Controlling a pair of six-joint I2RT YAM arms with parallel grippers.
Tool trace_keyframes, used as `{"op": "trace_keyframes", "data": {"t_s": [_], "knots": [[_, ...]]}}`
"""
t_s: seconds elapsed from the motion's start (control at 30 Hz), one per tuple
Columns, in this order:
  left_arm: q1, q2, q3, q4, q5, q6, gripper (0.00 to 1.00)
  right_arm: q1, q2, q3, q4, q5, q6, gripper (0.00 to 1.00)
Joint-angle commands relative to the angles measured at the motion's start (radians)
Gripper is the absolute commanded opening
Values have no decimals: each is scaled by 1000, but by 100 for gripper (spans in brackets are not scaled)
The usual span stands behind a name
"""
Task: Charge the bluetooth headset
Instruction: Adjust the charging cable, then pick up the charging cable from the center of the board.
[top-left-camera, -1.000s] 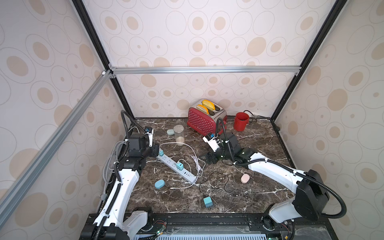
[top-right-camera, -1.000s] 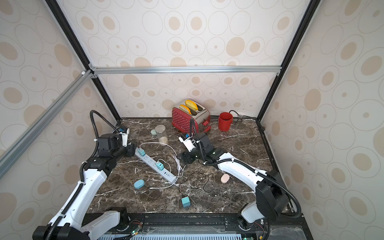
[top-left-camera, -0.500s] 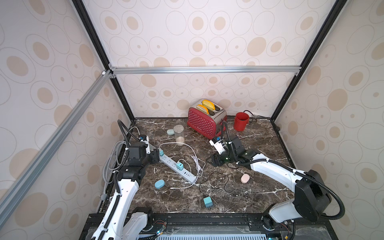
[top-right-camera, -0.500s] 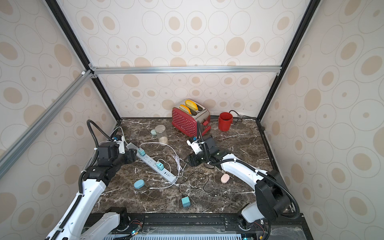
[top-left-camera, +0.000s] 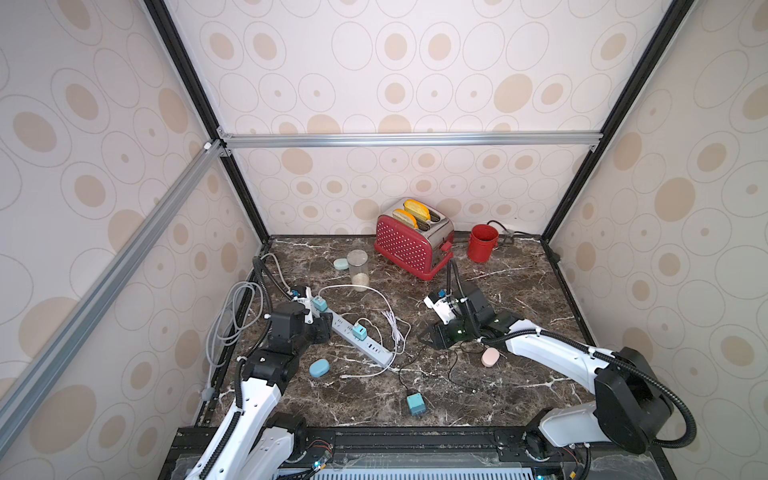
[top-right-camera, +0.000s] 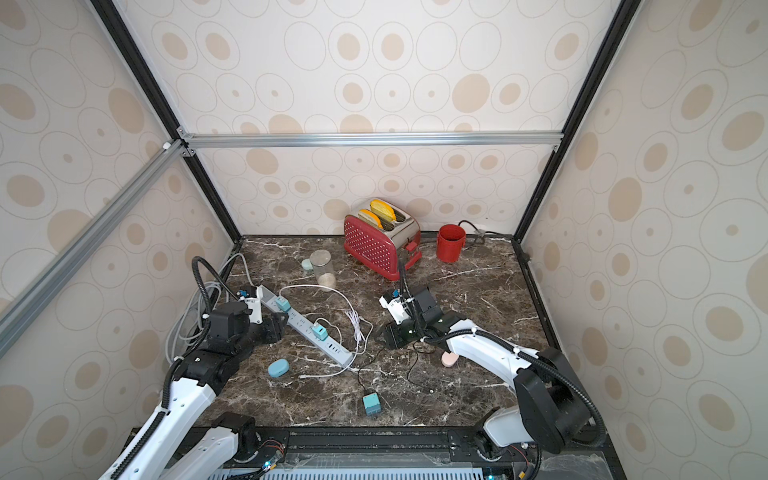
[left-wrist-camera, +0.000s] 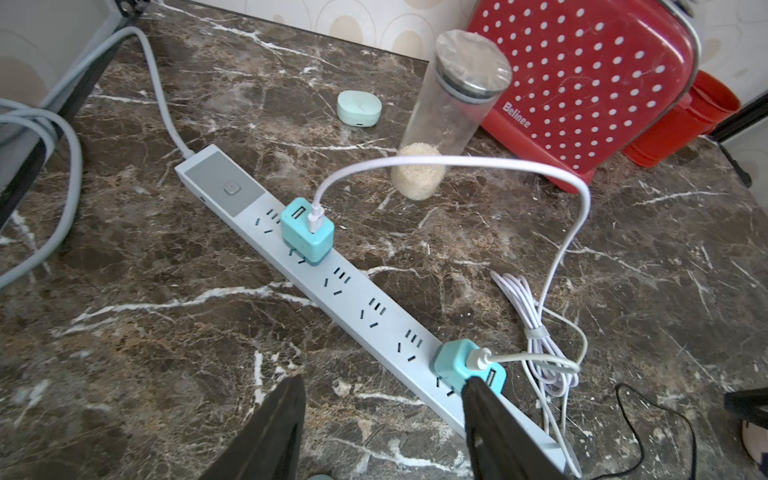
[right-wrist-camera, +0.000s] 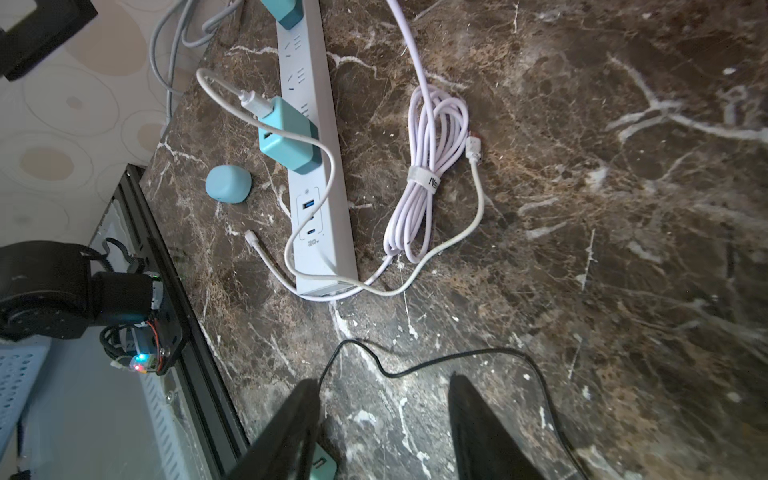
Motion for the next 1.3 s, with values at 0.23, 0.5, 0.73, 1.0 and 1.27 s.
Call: {"op": "trace_keyframes", "data": {"t_s": [0.23,0.5,0.73,1.0,1.27], "knots": [[-12,-5,-19,28,34,-30,61,4,87,7,89,-72,57,50],[-17,-2,-17,44,18,-25,59,147,44,17,14,-161,-367,47],[-17,26,-15,39,-23,-80,59,275,128,103,29,-176,-623,36],[-16,51,12,-2,-54,-71,61,359,239,147,166,-74,-603,37],[-17,87,36,-27,-72,-51,62,434,357,222,171,-18,-648,48]]}}
